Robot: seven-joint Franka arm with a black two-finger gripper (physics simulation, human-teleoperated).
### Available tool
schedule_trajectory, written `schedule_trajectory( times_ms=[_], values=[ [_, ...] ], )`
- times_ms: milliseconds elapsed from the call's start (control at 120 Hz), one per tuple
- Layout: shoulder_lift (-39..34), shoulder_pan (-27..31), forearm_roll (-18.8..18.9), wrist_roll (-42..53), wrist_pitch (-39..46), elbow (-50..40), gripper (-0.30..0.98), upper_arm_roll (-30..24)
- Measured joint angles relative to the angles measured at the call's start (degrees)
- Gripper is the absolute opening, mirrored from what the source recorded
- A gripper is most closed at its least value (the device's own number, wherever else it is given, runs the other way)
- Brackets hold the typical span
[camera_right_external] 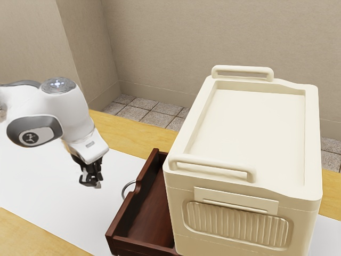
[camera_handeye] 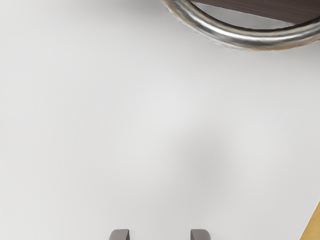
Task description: Push the drawer handle with one arm to close the drawer
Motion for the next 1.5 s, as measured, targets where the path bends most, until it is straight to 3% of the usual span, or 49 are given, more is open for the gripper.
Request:
schedule_trajectory(
  times_ms=[275, 567, 867, 1500],
  values=[
    [7.0, -0.9, -1.0, -1.2, 5.6, 1.1, 0.06, 0.9],
    [8.7, -1.1, -3.5, -2.0, 10.2, 0.1, 0.06, 0.4],
    [15.0, -0.2, -9.5, -2.5, 12.7, 0.2, 0.06, -4.5],
    [23.3, 1.0, -15.0, -2.9, 24.9, 1.4, 0.05, -13.0]
  ],
)
